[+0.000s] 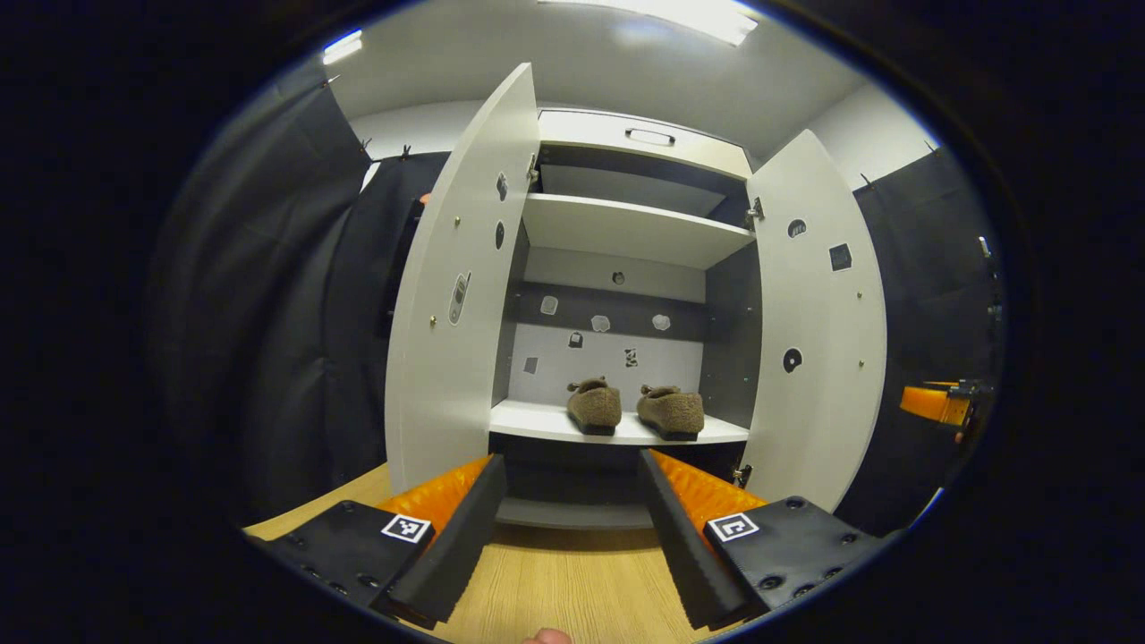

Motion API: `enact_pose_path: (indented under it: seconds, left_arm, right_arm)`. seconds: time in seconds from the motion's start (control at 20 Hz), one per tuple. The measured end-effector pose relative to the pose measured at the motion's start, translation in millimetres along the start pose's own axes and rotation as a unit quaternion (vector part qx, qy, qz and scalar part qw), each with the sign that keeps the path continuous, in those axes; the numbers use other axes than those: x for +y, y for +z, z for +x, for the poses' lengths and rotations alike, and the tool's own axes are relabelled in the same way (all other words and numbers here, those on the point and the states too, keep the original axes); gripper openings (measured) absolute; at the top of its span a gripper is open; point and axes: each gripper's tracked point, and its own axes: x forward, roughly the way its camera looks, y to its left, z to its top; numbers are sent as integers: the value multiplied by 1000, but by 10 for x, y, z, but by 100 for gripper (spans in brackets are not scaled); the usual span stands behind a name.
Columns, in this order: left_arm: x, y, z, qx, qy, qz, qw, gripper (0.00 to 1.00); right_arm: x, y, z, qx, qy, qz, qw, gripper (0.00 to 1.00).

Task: Grab one shoe with the right hand and put it into the shoe cabinet, grab the other shoe with the left hand and put it into the shoe cabinet; then close the right door with the right hand and the left door with the left hand.

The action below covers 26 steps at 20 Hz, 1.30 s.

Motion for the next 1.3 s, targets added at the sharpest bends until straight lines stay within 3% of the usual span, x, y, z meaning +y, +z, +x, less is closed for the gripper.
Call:
enact_pose_path:
  seconds: [0.15,0.35,0.4,0.45,0.55,0.6,0.9,1.3]
  left_arm:
    - [20,-61,-130,11,6,1,1000,94]
    - [83,-40,-220,10,12,-13,1000,99]
    - [103,-37,-239,11,14,-15,1000,97]
    - [121,-40,-239,11,16,-17,1000,97]
    - [164,-50,-254,13,18,-19,1000,97]
    - [182,-49,-268,13,19,-20,1000,97]
    - [239,-89,-291,17,15,-27,999,97]
    - [439,-80,-281,17,16,-34,999,97]
  right_arm:
    - [-138,56,229,-7,-1,1,1000,98]
    - [-239,-31,491,-5,-15,-17,1000,94]
    - [-200,-51,533,-3,-10,-16,1000,98]
    - [-150,-90,556,2,-6,-15,1000,94]
    - [-139,-129,558,3,-6,-27,1000,98]
    - [-121,-113,553,-2,-6,-32,999,92]
    - [48,-129,523,1,2,-7,1000,90]
    - [768,-182,550,2,49,-12,999,89]
